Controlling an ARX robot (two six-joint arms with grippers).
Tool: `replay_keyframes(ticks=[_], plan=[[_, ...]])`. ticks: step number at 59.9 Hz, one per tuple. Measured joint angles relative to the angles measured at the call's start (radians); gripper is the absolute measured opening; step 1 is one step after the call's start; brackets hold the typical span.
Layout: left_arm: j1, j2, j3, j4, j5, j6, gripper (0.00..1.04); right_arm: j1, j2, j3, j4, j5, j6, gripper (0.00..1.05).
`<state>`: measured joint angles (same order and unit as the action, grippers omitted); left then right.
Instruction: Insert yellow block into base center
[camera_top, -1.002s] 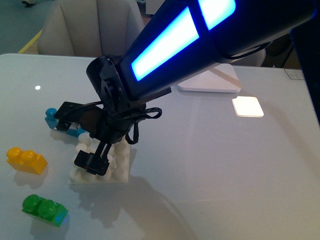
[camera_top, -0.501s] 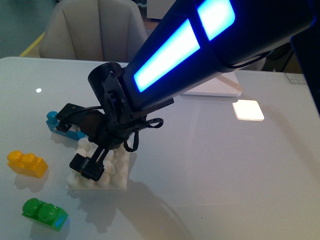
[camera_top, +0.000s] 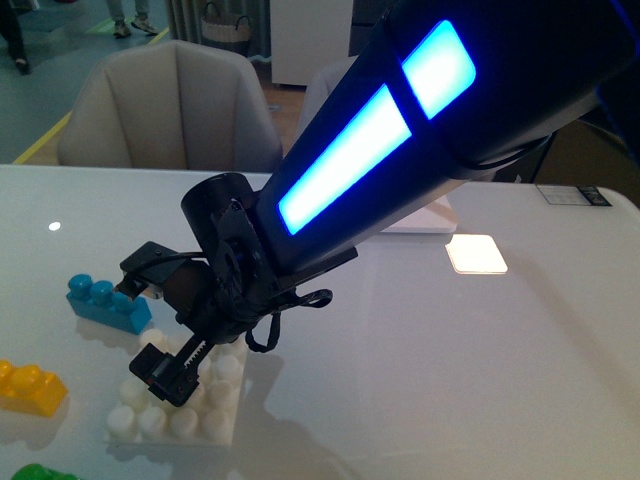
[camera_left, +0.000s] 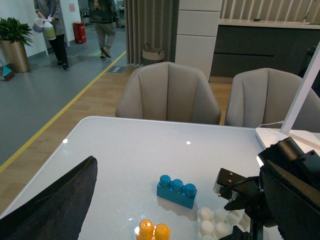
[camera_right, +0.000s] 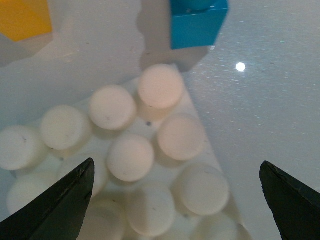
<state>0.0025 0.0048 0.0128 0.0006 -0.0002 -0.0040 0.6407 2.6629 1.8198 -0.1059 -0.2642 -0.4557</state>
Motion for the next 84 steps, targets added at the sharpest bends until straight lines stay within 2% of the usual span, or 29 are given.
replay_keyframes(ticks=[24, 36, 44, 54, 55, 58, 63, 66, 84], plan=[[0.0, 0.0, 0.0, -0.001, 0.0, 0.0, 0.97, -0.061, -0.254, -0.161, 0.16, 0.022, 0.083, 0.96], [0.0, 0.0, 0.0, 0.0, 0.0, 0.0, 0.97, -0.075, -0.427, -0.408, 0.352, 0.046, 0.175, 0.96], [0.0, 0.0, 0.0, 0.0, 0.0, 0.0, 0.97, -0.082, -0.61, -0.591, 0.516, 0.106, 0.276, 0.96], [0.0, 0.0, 0.0, -0.001, 0.0, 0.0, 0.97, -0.108, -0.814, -0.799, 0.627, 0.191, 0.387, 0.96], [0.0, 0.0, 0.0, 0.0, 0.0, 0.0, 0.97, -0.108, -0.815, -0.813, 0.658, 0.238, 0.399, 0.94], [0.0, 0.0, 0.0, -0.001, 0.003, 0.0, 0.97, -0.106, -0.822, -0.894, 0.87, 0.489, 0.419, 0.84], [0.0, 0.0, 0.0, -0.001, 0.0, 0.0, 0.97, -0.146, -0.88, -1.086, 1.118, 0.705, 0.436, 0.67], [0.0, 0.0, 0.0, -0.001, -0.002, 0.0, 0.97, -0.196, -0.962, -1.201, 1.18, 0.7, 0.441, 0.54], [0.0, 0.0, 0.0, -0.001, 0.0, 0.0, 0.97, -0.359, -1.218, -1.549, 1.263, 0.532, 0.446, 0.02]])
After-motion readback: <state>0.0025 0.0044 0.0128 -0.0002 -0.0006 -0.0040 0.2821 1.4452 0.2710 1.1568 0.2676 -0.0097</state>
